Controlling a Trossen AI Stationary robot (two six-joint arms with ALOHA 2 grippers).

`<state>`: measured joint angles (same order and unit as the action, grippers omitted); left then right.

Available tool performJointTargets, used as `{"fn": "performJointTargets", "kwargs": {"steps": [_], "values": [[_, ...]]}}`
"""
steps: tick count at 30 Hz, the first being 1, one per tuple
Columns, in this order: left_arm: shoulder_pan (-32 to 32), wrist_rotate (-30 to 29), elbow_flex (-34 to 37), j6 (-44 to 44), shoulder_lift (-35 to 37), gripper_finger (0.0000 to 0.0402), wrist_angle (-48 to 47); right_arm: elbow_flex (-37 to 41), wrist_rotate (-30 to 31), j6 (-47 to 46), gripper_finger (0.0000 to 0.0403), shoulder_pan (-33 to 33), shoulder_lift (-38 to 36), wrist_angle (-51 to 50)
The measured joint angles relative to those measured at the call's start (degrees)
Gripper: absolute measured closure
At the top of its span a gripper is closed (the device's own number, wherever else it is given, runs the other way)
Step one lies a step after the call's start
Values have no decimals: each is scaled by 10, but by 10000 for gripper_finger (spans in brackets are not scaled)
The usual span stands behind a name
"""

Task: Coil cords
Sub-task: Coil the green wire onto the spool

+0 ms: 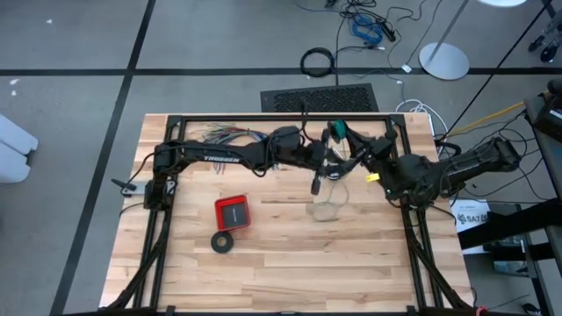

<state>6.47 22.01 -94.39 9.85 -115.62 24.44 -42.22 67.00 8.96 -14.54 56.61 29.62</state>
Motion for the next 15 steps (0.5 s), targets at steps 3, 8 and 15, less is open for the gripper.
{"fn": "performJointTargets", "kwargs": {"steps": [3, 8, 15], "values": [[-8, 6, 11, 11, -2, 349, -4, 0, -26, 22, 403, -8, -7, 26], [-1, -7, 24, 16, -3, 349, 0, -1, -61, 9, 403, -31, -30, 24], [19, 22, 25, 42, -3, 349, 14, 0, -93, 1, 403, -66, -59, 20]]}}
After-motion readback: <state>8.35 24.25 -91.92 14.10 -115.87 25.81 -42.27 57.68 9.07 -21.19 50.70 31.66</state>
